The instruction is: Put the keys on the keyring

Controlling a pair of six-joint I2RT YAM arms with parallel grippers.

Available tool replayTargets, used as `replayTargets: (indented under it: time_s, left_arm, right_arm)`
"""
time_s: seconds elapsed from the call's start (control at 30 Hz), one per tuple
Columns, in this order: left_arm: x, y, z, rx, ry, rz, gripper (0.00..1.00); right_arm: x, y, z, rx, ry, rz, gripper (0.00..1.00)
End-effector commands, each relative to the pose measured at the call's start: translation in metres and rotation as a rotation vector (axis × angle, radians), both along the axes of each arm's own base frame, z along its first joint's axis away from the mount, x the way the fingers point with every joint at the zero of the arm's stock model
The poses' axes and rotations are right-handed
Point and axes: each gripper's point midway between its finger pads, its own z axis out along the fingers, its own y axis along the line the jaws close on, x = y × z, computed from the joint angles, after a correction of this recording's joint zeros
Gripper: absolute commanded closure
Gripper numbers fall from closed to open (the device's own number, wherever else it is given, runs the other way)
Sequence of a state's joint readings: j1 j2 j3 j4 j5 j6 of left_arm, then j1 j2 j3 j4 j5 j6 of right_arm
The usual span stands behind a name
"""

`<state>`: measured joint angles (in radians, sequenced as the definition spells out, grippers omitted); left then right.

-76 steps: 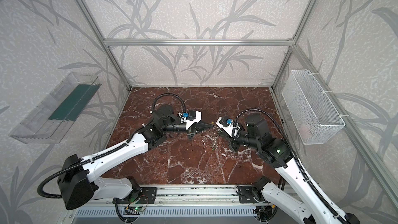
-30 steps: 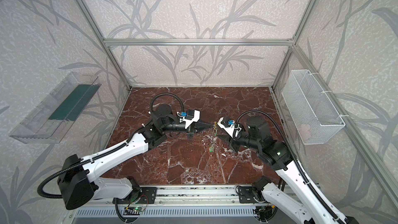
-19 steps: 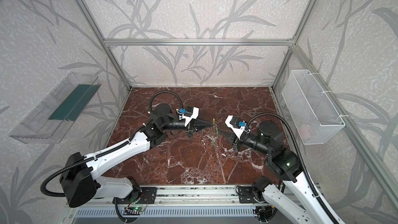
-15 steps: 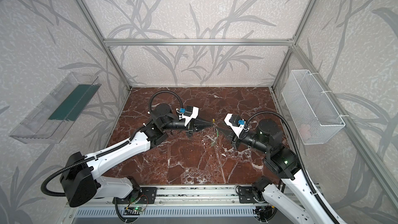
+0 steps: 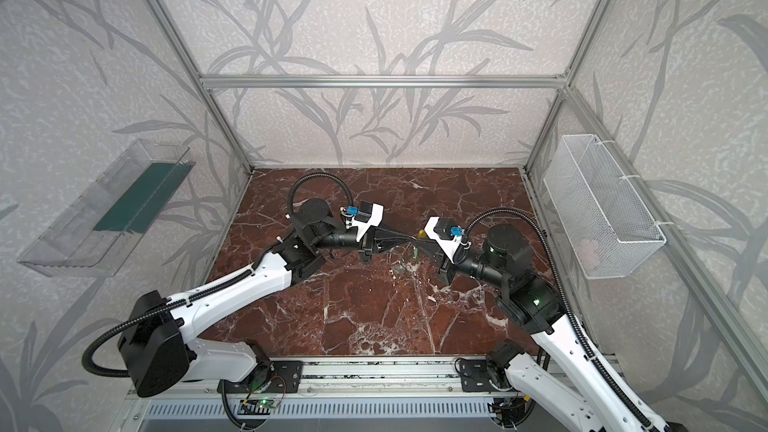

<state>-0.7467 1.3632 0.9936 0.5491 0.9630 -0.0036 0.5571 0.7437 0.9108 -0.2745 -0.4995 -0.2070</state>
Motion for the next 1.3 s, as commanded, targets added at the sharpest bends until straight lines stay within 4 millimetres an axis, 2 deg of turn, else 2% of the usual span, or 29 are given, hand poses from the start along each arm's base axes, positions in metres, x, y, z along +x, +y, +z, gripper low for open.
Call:
replayTargets:
  time_s: [0.0,0.03,0.13,0.17,0.33,0.6,0.77,1.27]
  left_arm:
    - [-0.004,0.0,0.01,-0.006,-0.053,-0.009,1.0]
    - [-0.002,0.001,0.007,0.014,-0.066,0.004,0.98]
    - [0.002,0.003,0.0,0.099,-0.134,0.051,0.78]
    - [0.003,0.004,-0.001,0.126,-0.167,0.066,0.77]
    - [-0.004,0.003,-0.014,0.291,-0.315,0.071,0.76]
    - [-0.013,-0.004,-0.023,0.374,-0.395,0.053,0.77]
    - [-0.013,-0.008,-0.026,0.394,-0.409,0.051,0.79]
    - [-0.015,-0.017,-0.021,0.38,-0.421,0.049,0.8]
  right_arm:
    - [-0.001,-0.001,0.003,-0.013,-0.018,0.006,1.0]
    - [-0.001,-0.002,0.001,-0.034,-0.009,0.002,1.0]
    - [-0.005,-0.005,-0.006,-0.097,0.036,0.007,1.0]
    - [-0.006,-0.006,-0.008,-0.118,0.053,0.007,1.0]
    - [-0.009,-0.009,-0.015,-0.187,0.126,0.015,1.0]
    - [-0.013,-0.009,-0.019,-0.197,0.154,0.029,1.0]
    - [-0.015,-0.008,-0.021,-0.198,0.162,0.04,1.0]
    - [-0.017,-0.005,-0.028,-0.2,0.194,0.064,1.0]
